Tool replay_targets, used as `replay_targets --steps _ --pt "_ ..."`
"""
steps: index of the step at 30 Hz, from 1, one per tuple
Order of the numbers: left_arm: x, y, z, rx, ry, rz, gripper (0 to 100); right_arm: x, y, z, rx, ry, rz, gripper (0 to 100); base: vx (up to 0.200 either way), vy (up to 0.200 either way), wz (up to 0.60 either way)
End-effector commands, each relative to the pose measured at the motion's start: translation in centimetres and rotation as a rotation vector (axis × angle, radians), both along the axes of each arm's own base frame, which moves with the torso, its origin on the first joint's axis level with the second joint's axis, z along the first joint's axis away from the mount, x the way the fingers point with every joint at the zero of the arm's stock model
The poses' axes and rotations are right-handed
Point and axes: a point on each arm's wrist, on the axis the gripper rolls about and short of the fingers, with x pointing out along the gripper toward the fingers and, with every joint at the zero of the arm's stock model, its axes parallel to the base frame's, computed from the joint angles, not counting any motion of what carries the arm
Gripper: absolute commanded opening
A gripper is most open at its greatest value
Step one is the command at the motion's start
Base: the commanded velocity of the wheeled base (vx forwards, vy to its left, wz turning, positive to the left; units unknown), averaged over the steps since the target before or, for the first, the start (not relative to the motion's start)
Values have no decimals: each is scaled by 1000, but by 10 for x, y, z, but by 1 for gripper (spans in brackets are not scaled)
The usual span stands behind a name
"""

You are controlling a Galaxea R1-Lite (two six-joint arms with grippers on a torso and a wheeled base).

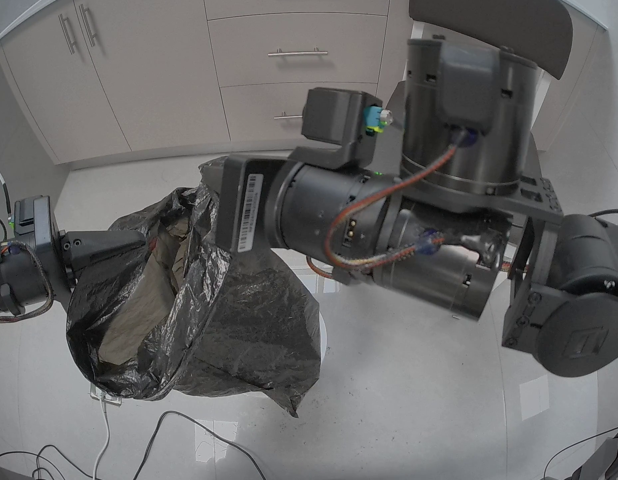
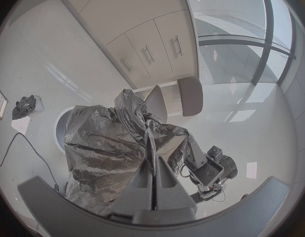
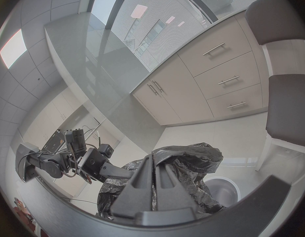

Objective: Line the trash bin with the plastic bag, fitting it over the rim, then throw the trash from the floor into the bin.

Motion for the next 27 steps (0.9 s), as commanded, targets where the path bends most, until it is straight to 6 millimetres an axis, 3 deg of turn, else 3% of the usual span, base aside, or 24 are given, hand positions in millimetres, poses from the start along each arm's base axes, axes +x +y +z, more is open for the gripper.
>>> replay_targets --steps 1,12,17,27 --pt "12 -1 -9 3 37 4 0 12 4 -11 -22 16 -20 0 0 0 0" --pt "38 -4 -30 14 121 5 0 22 6 -20 -5 10 -41 0 0 0 0" --pt "57 -6 -40 13 116 8 0 41 1 -25 -6 12 -84 0 0 0 0" --pt "65 -8 -42 10 103 9 0 53 13 -41 0 1 -92 0 0 0 0"
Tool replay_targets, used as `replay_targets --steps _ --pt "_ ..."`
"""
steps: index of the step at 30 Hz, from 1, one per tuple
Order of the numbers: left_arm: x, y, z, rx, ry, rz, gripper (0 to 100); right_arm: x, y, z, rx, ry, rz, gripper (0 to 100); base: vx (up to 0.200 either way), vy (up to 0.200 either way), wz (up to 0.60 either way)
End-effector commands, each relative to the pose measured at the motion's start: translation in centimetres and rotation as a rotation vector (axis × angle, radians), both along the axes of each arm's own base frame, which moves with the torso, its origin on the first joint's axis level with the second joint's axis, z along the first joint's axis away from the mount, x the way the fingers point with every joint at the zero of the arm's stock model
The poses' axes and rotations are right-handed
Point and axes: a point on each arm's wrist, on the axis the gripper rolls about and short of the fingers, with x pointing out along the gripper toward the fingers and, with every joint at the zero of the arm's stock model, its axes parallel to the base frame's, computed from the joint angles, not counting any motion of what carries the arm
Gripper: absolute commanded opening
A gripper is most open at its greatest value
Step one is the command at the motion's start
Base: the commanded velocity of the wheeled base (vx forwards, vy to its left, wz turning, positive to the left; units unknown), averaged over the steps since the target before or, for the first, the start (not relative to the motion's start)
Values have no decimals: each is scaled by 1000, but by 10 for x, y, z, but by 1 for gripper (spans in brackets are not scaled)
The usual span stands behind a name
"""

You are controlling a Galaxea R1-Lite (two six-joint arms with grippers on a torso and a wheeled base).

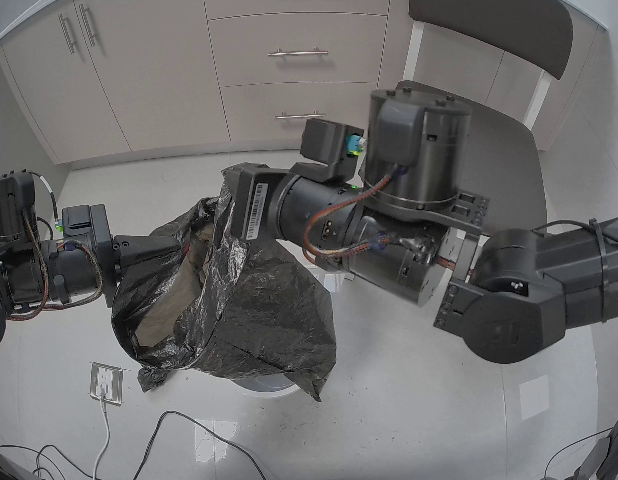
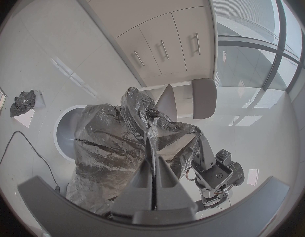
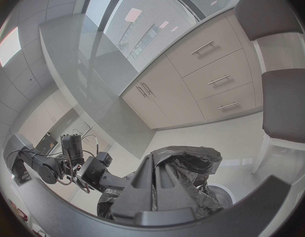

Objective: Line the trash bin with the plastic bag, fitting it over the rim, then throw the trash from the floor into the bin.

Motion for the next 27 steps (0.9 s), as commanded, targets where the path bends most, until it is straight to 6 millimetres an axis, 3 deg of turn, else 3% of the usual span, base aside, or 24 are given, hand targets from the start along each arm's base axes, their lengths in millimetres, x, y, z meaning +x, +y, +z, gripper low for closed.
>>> replay_targets --steps 1,11,19,27 --pt "9 0 -9 5 36 5 0 6 8 -14 -26 16 -3 0 0 0 0" --pt "31 7 -27 7 68 42 0 18 21 -29 -45 24 -8 0 0 0 0" --pt "60 6 -47 8 69 51 0 37 25 -44 -80 7 -37 0 0 0 0" --pt "77 7 -59 18 81 56 0 45 23 -53 -89 15 -52 0 0 0 0"
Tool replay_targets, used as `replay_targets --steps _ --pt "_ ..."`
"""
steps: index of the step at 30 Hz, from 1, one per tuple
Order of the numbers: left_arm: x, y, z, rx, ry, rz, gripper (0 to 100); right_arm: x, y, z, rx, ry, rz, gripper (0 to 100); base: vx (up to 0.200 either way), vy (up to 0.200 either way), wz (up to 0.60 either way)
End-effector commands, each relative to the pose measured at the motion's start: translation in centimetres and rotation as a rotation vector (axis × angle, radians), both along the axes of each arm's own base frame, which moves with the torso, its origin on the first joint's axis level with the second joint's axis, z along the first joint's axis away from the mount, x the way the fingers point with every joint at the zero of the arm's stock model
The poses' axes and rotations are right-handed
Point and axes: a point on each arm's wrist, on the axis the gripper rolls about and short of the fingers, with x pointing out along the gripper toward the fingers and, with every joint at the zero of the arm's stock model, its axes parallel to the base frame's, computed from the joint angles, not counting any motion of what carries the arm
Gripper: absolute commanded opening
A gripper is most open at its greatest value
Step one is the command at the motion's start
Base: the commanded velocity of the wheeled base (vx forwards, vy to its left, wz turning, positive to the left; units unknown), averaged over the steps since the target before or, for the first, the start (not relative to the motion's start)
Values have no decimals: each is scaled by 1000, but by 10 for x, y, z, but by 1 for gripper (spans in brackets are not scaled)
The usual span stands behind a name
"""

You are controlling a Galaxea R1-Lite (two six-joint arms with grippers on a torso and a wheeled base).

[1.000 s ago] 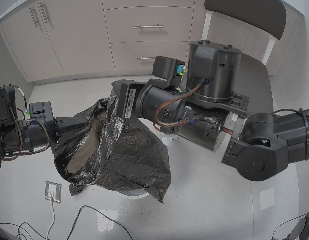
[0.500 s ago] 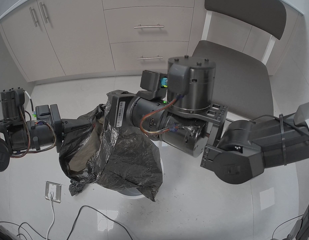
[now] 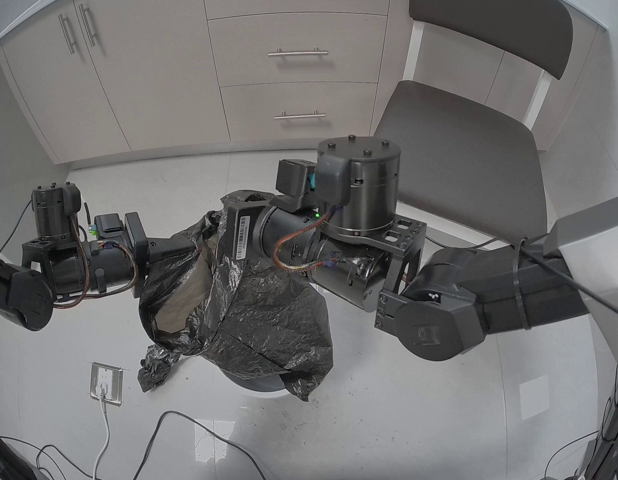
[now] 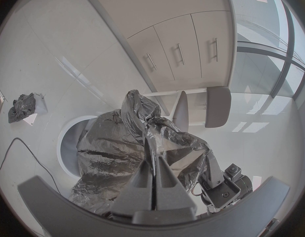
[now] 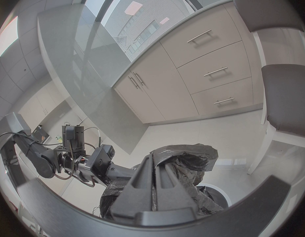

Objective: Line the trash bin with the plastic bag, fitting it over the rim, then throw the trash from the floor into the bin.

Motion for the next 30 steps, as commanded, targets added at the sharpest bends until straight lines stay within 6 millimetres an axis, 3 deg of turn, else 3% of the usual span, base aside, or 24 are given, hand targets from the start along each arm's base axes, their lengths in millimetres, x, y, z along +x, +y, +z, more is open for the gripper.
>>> replay_targets --steps 1,14,19,30 --pt "14 2 -19 15 42 19 0 7 1 -14 -23 22 -10 0 0 0 0" --pt "30 19 -32 149 -71 44 0 13 4 -29 -36 35 -18 0 0 0 0" --pt "44 34 -40 175 -78 78 0 19 3 -38 -49 49 -29 0 0 0 0" --pt "65 15 -73 245 -33 79 0 34 -15 -75 -67 77 -80 0 0 0 0"
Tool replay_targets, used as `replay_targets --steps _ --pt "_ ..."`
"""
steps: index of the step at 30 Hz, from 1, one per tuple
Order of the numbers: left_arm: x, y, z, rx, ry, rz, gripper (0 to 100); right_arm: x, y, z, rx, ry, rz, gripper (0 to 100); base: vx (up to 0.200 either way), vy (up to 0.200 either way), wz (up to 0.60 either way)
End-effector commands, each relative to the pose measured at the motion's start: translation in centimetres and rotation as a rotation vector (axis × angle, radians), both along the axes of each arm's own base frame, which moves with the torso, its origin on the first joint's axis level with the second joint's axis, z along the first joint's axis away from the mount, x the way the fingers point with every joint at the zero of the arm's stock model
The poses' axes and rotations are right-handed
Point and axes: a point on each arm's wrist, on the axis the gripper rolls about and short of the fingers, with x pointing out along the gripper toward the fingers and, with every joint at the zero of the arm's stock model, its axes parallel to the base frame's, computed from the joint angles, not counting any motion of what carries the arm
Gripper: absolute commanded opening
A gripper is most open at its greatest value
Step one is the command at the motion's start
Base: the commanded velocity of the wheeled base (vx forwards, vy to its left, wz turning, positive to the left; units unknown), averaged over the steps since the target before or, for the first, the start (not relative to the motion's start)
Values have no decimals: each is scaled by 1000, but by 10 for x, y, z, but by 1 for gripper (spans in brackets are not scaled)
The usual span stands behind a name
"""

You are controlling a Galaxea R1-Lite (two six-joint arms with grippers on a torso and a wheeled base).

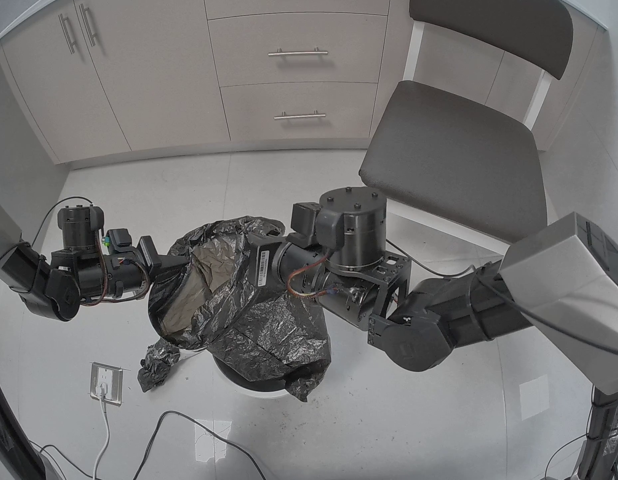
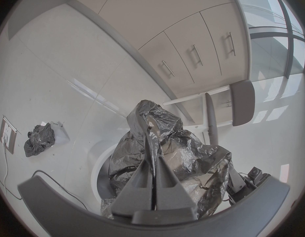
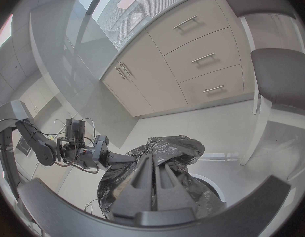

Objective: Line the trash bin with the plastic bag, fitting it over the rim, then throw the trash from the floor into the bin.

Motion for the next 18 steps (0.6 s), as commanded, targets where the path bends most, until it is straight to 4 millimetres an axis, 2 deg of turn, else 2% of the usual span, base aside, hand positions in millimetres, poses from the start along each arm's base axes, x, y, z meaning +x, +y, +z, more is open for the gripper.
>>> replay_targets --steps 1,9,11,12,16,18 --pt "15 -14 -17 32 20 -6 0 4 -8 -23 -29 27 -15 0 0 0 0" --pt "21 -36 -30 69 42 -6 0 6 -28 -64 -41 73 -51 0 0 0 0" --pt "21 -36 -30 69 42 -6 0 6 -28 -64 -41 73 -51 0 0 0 0" --pt "27 -42 -36 96 45 25 0 4 -39 -75 -42 85 -65 0 0 0 0" --pt "30 -44 -43 142 36 35 0 2 -48 -93 -57 115 -80 0 0 0 0" --pt "32 -48 -53 214 32 70 0 0 -54 -108 -72 130 -88 0 0 0 0"
